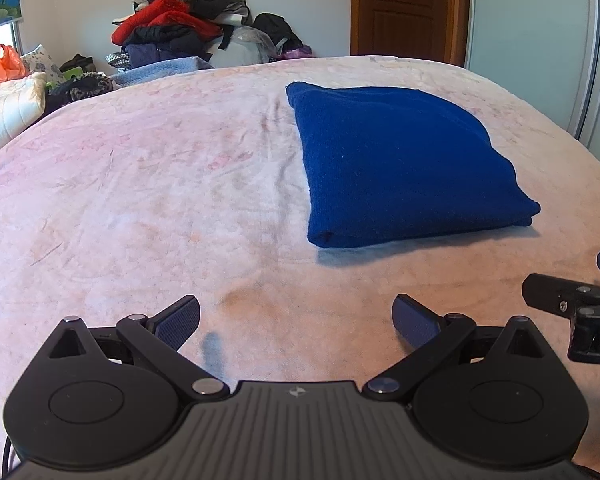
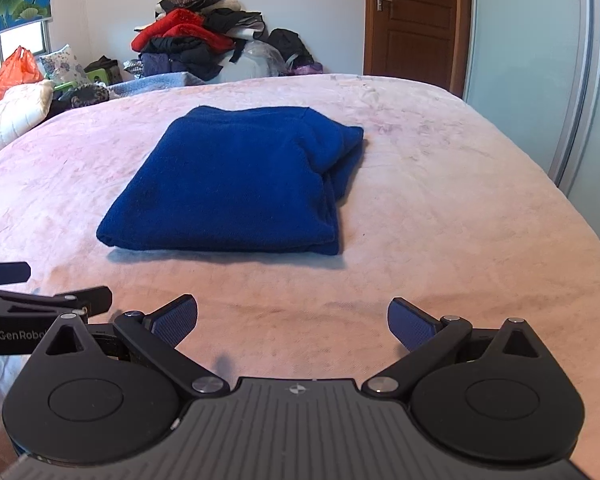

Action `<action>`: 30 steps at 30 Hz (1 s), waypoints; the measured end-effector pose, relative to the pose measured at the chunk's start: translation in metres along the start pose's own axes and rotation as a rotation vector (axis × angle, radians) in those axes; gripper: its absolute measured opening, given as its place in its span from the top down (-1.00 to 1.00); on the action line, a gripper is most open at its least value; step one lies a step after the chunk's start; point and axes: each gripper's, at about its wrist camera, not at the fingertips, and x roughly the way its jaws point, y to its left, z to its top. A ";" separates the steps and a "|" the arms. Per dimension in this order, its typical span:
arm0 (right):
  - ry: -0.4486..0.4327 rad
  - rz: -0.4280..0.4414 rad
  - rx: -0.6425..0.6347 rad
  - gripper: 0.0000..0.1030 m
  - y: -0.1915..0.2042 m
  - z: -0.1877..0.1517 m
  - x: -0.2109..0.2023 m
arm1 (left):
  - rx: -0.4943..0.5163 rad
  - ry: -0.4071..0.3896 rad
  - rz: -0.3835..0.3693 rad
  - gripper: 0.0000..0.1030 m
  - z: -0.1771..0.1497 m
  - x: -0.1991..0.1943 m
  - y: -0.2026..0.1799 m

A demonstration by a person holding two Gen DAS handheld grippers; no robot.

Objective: Fold small clothes

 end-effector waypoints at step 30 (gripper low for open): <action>-0.002 0.013 -0.009 -0.99 0.003 -0.001 -0.003 | -0.026 0.018 0.021 -1.00 0.004 0.000 0.003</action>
